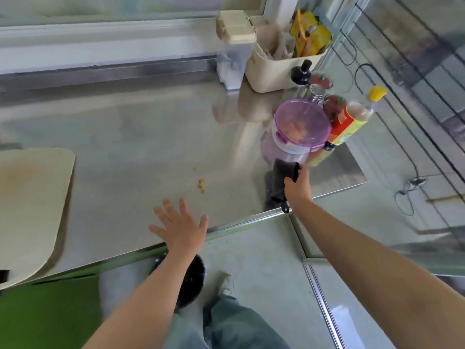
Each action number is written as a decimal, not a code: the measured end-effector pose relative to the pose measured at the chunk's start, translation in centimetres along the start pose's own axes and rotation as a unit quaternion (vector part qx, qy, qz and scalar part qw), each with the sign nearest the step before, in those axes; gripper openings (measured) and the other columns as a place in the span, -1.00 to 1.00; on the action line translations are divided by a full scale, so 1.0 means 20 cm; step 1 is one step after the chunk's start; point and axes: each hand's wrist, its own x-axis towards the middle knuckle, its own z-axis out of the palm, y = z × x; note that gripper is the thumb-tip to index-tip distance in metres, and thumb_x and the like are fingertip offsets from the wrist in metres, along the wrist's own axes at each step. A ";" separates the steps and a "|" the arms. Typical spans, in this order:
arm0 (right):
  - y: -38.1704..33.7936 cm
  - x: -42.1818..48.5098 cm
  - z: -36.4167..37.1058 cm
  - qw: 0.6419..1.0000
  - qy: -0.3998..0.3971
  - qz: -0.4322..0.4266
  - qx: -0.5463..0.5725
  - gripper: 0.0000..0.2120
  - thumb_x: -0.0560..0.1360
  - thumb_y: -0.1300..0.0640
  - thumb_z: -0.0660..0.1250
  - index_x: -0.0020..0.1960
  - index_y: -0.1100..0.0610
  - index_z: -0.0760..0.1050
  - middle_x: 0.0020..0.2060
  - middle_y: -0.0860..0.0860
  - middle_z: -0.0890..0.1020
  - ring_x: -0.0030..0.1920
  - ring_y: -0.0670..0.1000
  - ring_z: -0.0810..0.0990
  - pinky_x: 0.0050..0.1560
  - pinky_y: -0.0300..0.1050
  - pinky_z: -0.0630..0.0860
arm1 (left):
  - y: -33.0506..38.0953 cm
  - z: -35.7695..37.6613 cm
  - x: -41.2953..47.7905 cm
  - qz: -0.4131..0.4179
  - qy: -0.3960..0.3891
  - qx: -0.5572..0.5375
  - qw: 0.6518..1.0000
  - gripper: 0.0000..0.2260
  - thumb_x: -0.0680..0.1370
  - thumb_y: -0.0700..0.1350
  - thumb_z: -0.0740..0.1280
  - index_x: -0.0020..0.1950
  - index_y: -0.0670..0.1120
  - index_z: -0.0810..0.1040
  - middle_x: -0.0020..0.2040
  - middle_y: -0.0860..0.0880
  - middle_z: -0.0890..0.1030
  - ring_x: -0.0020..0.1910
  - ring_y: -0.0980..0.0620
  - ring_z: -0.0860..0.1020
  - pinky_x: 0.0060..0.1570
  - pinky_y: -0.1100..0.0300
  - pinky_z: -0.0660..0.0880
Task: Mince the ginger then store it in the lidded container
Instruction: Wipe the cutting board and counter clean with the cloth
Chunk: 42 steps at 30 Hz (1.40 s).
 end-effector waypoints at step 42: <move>0.03 -0.18 0.20 0.984 -0.089 -0.090 -0.122 -0.51 0.50 0.43 0.08 0.39 0.19 0.40 0.27 0.15 0.39 0.24 0.16 0.41 0.30 -0.11 0.35 | 0.11 -0.02 -0.01 0.008 0.013 0.016 1.000 0.03 0.40 0.48 0.15 0.55 -0.07 -0.32 0.52 -0.19 -0.37 0.49 -0.30 -0.31 0.38 -0.42 -0.05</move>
